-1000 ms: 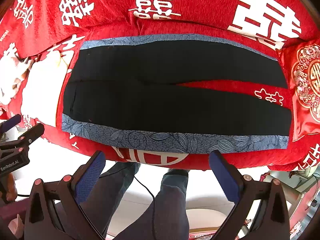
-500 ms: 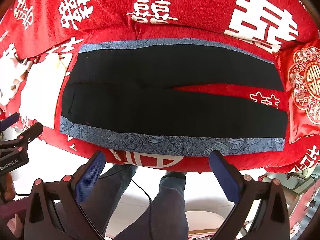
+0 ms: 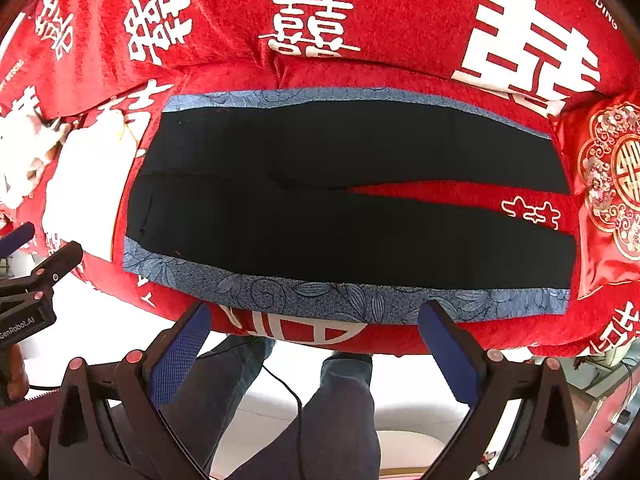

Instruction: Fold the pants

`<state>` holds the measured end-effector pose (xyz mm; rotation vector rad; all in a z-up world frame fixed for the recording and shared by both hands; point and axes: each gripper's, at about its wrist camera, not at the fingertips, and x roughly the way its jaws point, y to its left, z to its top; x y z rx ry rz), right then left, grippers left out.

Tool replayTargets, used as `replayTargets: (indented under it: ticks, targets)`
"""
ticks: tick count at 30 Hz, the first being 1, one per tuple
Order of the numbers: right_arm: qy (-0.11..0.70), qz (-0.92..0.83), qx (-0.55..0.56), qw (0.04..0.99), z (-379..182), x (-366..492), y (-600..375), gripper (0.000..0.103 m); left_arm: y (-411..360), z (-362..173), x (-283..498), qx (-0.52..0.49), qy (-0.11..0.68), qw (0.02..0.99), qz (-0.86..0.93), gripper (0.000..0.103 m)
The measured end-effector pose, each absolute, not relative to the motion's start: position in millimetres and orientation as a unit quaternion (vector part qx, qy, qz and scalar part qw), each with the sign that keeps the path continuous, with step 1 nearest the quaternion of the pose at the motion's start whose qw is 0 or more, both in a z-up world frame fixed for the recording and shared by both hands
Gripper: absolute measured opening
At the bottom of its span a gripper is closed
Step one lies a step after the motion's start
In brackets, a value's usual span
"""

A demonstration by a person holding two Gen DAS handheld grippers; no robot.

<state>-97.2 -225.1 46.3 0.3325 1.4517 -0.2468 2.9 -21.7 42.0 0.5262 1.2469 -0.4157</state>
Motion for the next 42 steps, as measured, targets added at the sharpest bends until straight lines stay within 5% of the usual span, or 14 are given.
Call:
replayTargets:
  ticks: [27,42]
  targets:
    - [0.667,-0.059,0.147,0.728,33.4,-137.6,-277.3,0.103,-26.9,42.7,-79.1,0.222,0.609,0.757,-0.084,0.103]
    - [0.669,-0.12,0.21,0.703,-14.3,-131.5,-265.3,0.103,-16.3,-17.5,-24.7,0.238,0.639,0.719,-0.132,0.103]
